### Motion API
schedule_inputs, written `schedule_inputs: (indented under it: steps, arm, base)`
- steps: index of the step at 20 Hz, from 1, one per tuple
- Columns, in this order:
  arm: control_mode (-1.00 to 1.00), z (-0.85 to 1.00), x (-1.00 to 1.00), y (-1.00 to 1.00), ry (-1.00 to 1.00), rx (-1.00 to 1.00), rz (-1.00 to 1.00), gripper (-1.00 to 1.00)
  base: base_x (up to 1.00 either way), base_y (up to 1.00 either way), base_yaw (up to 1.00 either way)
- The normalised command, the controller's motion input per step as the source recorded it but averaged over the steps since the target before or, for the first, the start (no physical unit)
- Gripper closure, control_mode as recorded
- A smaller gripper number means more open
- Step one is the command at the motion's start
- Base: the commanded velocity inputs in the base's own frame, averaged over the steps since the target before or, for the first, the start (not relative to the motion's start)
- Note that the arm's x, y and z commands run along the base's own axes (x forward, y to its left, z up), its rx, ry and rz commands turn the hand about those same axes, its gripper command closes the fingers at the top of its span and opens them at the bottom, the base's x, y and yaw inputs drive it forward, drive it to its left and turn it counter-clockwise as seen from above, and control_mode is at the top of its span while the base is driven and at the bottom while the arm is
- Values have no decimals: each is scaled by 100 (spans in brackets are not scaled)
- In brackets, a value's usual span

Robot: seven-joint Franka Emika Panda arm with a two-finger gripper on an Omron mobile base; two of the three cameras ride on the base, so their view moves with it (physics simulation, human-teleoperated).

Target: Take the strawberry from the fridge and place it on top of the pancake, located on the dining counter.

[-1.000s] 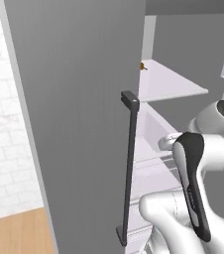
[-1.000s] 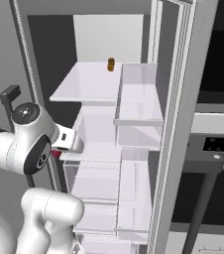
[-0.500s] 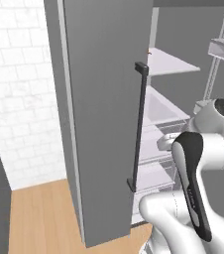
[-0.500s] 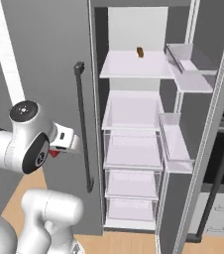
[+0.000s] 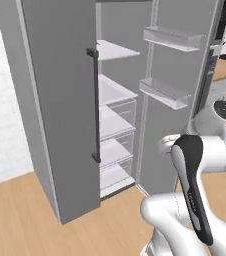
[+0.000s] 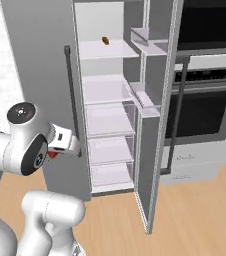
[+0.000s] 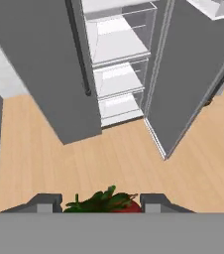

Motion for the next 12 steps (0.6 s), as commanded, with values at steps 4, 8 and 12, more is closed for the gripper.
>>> schedule_inputs:
  steps: [4,8,12]
  arm:
    - [100,0,0,0,0,0,0,100]
    - [100,0,0,0,0,0,0,100]
    - [100,0,0,0,0,0,0,100]
  base:
    - [-66,0,-77]
    - [-51,0,-80]
    - [-43,0,-81]
